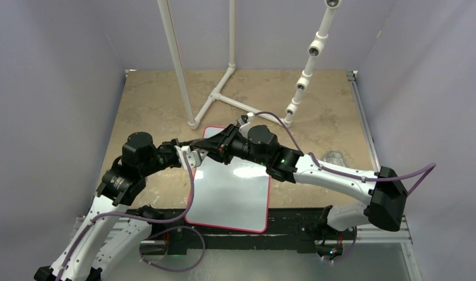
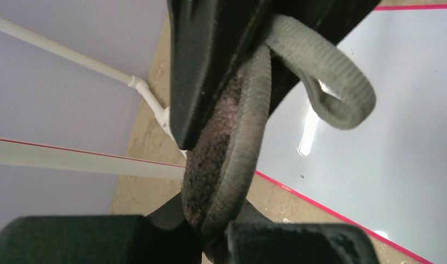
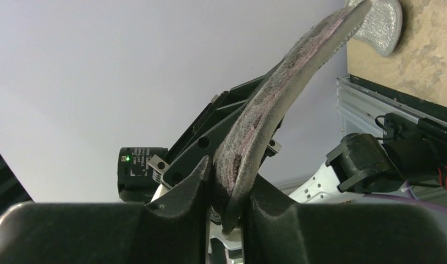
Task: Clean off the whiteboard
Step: Pick up the whiteboard eraser from the center of the board, then erase the whiteboard at the center of the board.
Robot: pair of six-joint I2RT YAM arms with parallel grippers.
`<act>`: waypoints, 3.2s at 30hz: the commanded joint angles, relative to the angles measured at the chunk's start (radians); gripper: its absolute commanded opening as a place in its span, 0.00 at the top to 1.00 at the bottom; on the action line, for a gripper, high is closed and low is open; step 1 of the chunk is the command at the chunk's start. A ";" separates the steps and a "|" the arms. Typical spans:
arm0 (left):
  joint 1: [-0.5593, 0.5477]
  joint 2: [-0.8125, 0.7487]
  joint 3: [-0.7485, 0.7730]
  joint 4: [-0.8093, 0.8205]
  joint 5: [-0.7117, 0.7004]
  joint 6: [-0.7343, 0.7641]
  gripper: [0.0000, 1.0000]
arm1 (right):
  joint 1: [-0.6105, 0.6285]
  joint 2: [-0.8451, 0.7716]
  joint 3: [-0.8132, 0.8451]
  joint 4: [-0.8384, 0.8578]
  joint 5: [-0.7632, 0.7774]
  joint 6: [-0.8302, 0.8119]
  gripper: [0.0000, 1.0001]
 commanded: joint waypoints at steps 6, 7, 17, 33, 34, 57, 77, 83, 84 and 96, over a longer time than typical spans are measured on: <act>0.002 0.074 0.034 -0.078 0.001 -0.041 0.98 | 0.004 -0.031 -0.004 -0.047 0.013 -0.012 1.00; 0.002 0.089 0.045 -0.101 0.011 -0.055 0.97 | 0.002 -0.048 -0.003 -0.087 0.041 -0.024 1.00; 0.001 0.213 0.154 -0.362 0.217 -0.174 0.28 | -0.005 -0.268 -0.093 -0.592 0.177 -0.127 1.00; 0.002 0.385 0.226 -0.355 0.032 -0.328 0.18 | -0.155 -0.131 0.110 -1.362 0.125 -0.543 1.00; 0.002 0.409 0.224 -0.354 0.016 -0.328 0.18 | -0.205 -0.095 0.090 -1.319 0.085 -0.614 1.00; 0.033 0.605 -0.067 0.012 -0.195 -0.149 0.20 | -0.349 0.572 0.279 -0.619 0.083 -0.953 1.00; 0.227 0.796 0.002 -0.045 -0.001 0.047 0.33 | -0.403 0.545 0.081 -0.334 0.066 -0.799 1.00; 0.307 0.923 0.170 -0.041 0.063 -0.083 0.36 | -0.380 0.492 -0.109 -0.302 0.083 -0.766 1.00; 0.307 0.938 0.169 -0.040 0.065 -0.084 0.36 | -0.373 0.482 -0.139 -0.295 0.079 -0.756 1.00; 0.303 0.985 0.118 -0.238 0.251 0.193 0.33 | -0.274 0.309 -0.303 -0.365 0.175 -0.618 1.00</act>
